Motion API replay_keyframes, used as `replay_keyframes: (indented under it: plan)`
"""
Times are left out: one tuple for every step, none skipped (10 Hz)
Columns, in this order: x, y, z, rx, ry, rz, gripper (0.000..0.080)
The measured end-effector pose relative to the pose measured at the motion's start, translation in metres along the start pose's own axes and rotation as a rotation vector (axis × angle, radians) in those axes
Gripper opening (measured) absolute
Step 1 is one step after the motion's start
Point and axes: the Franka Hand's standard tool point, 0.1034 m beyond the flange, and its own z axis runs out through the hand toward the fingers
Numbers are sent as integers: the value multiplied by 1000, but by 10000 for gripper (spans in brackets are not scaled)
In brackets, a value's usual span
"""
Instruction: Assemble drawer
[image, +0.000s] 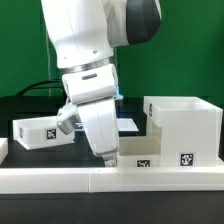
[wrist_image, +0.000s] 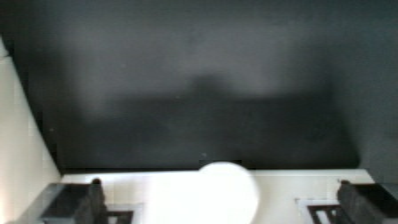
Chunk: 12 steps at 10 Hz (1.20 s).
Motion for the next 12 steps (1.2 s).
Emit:
replay_keyframes:
  plan:
    - [7, 1, 2, -19, 2, -8, 649]
    - [14, 0, 4, -31, 4, -16, 649]
    - [10, 0, 4, -28, 3, -10, 649]
    - [9, 0, 4, -28, 3, -7, 649]
    - [9, -1, 4, -27, 3, -7, 649]
    - [9, -1, 4, -27, 3, -7, 649]
    - [12, 0, 4, -28, 2, -17, 649]
    - [21, 1, 5, -30, 1, -37, 649]
    - [31, 1, 8, -29, 4, -52, 649]
    - [37, 1, 9, -28, 4, -63, 649]
    - [43, 2, 11, -39, -2, -79, 649]
    - [46, -1, 14, -34, -1, -75, 649]
